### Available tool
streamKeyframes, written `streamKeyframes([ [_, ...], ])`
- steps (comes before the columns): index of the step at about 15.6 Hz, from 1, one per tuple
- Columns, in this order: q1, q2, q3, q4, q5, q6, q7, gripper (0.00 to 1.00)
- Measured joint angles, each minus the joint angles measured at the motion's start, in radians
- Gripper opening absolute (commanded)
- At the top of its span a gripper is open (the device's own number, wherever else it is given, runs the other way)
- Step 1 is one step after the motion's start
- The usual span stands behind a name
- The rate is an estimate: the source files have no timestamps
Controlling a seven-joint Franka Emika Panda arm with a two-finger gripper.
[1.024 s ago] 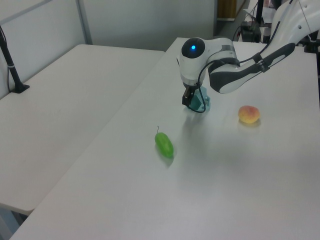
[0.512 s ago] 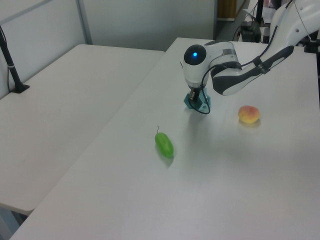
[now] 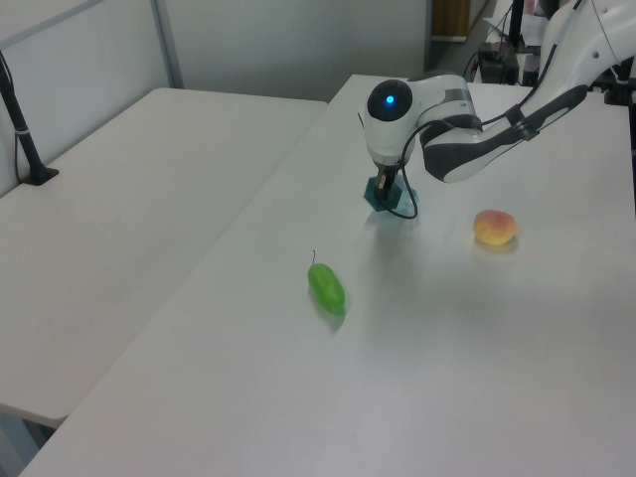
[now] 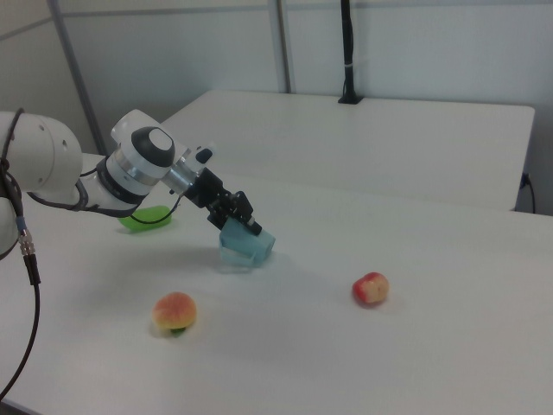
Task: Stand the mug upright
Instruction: 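Lift and rotate the mug so its opening faces up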
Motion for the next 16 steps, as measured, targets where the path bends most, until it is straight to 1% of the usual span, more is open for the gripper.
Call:
streamKeyframes([
  [2, -0.005, -0.003, -0.002, 0.002, 0.008, 0.0, 0.001, 0.0],
  [3, -0.009, -0.006, -0.002, 0.003, 0.028, 0.0, 0.001, 0.0],
  [6, -0.026, -0.029, -0.002, 0.008, 0.123, 0.001, -0.024, 0.0],
  [8, -0.039, -0.06, -0.002, 0.016, 0.208, 0.001, -0.079, 0.0],
  [10, -0.06, -0.1, -0.002, 0.026, 0.309, 0.001, -0.146, 0.0],
  [14, -0.119, -0.175, -0.002, 0.032, 0.543, -0.004, -0.349, 0.0],
  [16, -0.147, -0.195, -0.002, 0.032, 0.645, -0.02, -0.46, 0.0],
])
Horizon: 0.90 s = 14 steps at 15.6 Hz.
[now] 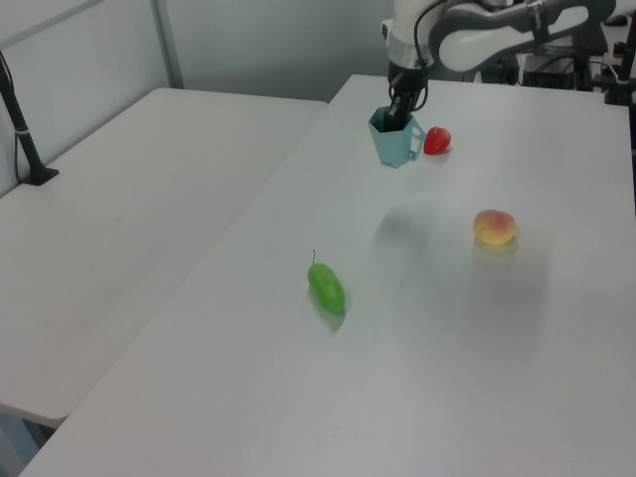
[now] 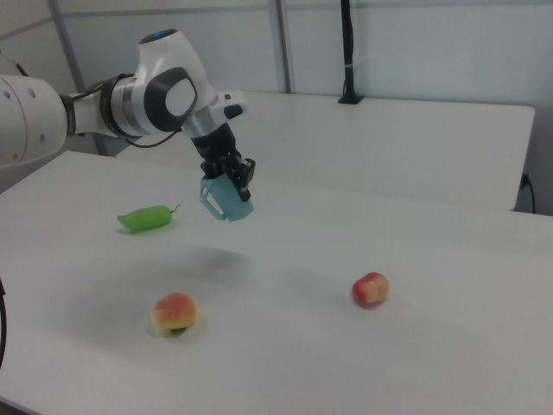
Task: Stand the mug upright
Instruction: 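Lift and rotate the mug so its opening faces up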
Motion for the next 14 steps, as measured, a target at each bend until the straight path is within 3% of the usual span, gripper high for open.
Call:
streamKeyframes([
  [4, -0.065, -0.007, -0.001, 0.0, 0.216, -0.043, -0.215, 0.0],
  [6, -0.088, -0.007, -0.001, -0.001, 0.285, -0.058, -0.316, 0.0],
  [14, -0.096, -0.017, 0.0, -0.002, 0.304, -0.071, -0.367, 0.0],
])
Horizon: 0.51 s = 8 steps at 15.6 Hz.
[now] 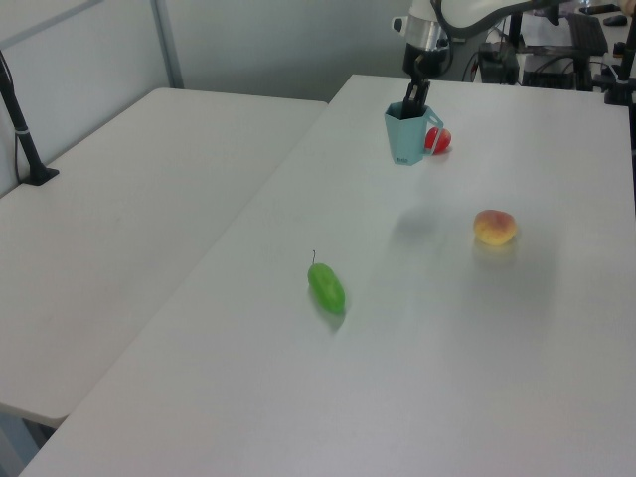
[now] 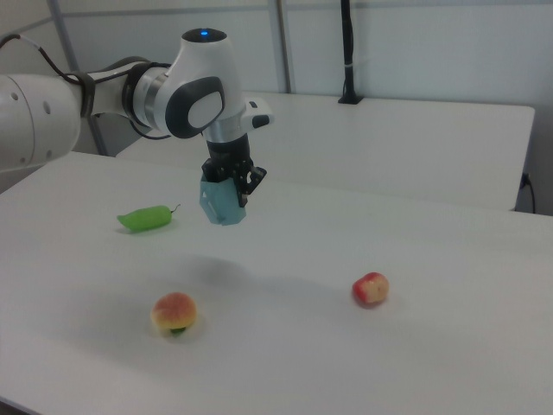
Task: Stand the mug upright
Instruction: 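Lift and rotate the mug so its opening faces up, then lower the upright mug onto the table and open the gripper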
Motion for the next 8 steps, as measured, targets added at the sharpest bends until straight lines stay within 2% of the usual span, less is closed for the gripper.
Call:
streamKeyframes([
  [4, -0.001, -0.008, 0.0, -0.007, 0.0, -0.03, -0.017, 0.0],
  [8, -0.001, 0.017, 0.0, -0.023, 0.0, -0.008, -0.091, 0.0],
])
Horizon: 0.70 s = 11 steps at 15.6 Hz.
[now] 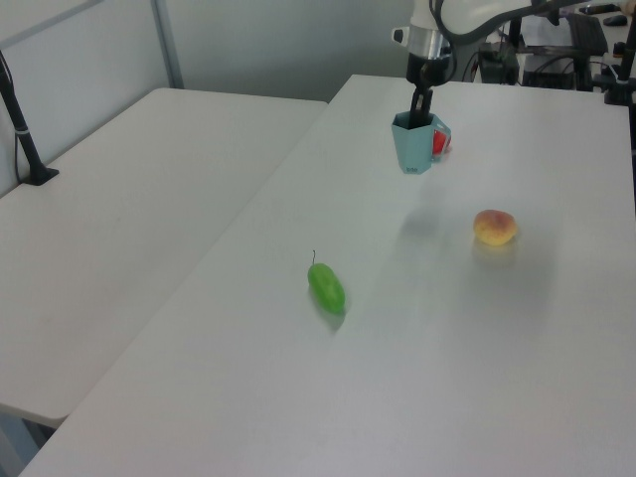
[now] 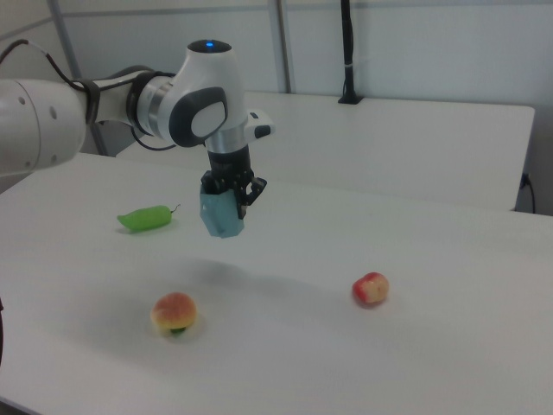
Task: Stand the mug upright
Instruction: 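Lower the upright mug onto the table and open the gripper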
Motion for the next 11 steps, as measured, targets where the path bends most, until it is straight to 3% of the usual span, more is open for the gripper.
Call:
streamKeyframes([
  [5, -0.032, 0.076, 0.0, 0.007, 0.0, 0.074, -0.116, 0.0],
  [11, -0.043, 0.188, 0.007, 0.086, 0.0, 0.087, -0.193, 0.0],
])
